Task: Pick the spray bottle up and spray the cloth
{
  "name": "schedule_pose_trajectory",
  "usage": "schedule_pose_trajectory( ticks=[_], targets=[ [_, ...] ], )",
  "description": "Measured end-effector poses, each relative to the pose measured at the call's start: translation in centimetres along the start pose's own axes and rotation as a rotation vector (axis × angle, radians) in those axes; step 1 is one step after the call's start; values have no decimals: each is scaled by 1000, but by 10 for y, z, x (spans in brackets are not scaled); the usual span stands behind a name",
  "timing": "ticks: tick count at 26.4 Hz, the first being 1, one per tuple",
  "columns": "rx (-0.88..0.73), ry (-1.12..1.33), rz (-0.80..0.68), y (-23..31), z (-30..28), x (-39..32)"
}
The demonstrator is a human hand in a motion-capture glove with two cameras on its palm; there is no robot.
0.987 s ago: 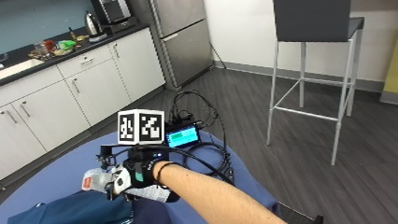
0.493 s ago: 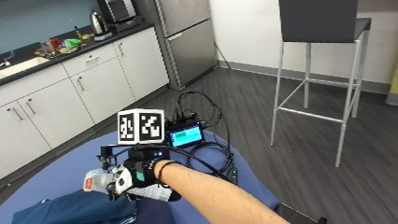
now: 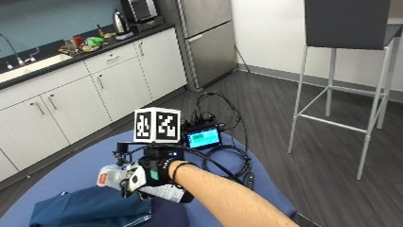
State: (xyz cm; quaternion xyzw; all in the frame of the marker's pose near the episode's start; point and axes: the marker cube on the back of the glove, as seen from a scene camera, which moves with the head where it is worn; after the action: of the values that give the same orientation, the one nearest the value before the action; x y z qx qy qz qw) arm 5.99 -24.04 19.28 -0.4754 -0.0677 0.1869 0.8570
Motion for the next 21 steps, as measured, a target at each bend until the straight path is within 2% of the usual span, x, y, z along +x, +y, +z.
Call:
schedule_pose_trajectory(
  ticks=[7, 14, 21],
  targets=[
    [73, -96, -16, 15, -9, 13],
    [155, -186, -107, 24, -22, 0],
    [285, -402, -349, 42, -40, -49]
  ],
)
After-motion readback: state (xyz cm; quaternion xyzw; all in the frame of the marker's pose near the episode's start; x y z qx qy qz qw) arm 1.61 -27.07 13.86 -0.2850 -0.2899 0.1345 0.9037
